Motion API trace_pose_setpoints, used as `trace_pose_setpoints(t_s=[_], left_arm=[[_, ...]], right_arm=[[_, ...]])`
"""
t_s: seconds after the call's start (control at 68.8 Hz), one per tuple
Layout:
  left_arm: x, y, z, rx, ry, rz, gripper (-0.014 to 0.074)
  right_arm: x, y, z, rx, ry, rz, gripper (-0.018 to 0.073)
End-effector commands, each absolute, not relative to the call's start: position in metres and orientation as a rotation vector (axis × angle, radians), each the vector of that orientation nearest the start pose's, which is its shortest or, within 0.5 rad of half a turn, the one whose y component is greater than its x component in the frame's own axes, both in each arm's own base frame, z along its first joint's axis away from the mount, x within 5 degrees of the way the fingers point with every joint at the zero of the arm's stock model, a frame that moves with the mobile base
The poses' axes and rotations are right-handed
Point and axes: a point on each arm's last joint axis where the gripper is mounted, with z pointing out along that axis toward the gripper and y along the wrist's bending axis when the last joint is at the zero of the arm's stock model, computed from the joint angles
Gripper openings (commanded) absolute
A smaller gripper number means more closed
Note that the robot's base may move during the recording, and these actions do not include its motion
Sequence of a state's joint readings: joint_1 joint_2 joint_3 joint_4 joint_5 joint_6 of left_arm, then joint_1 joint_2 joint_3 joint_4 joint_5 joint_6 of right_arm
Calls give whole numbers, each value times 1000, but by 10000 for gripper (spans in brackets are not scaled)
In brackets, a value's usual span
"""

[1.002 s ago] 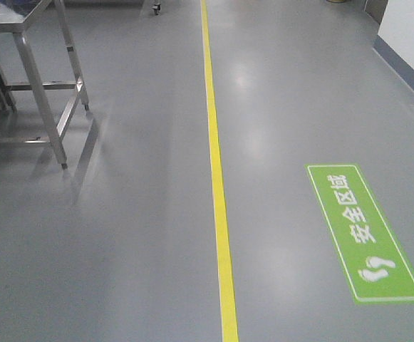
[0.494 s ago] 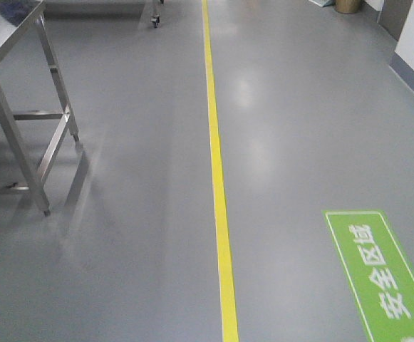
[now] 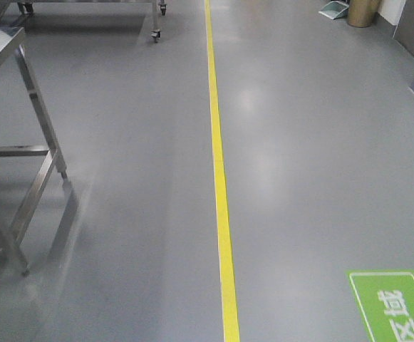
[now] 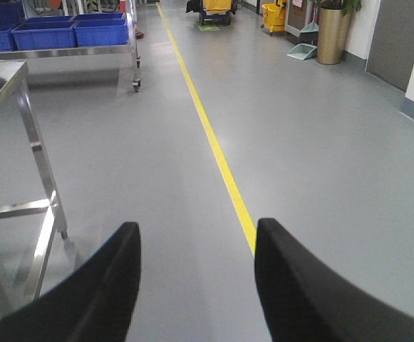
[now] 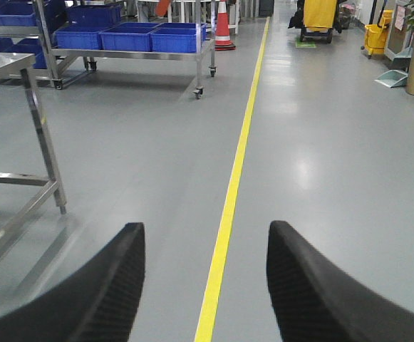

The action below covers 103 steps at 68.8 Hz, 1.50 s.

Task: Move and align brake pads A on conveyor
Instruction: 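Drive along the yellow floor line toward the steel table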

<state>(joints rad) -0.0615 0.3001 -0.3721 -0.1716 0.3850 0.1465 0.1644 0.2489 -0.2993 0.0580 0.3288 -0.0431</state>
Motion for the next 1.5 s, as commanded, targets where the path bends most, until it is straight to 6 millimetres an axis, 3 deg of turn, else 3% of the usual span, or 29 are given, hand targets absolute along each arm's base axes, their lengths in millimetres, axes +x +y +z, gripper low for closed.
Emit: trace_pose_setpoints(t_s=[0.0,1.482], left_arm=[[76,-10,300,65,1697,-119,343],[76,-10,300,65,1697,-119,343]], right_arm=[[71,13,284,-145,1667,139,370],[71,13,284,-145,1667,139,370]])
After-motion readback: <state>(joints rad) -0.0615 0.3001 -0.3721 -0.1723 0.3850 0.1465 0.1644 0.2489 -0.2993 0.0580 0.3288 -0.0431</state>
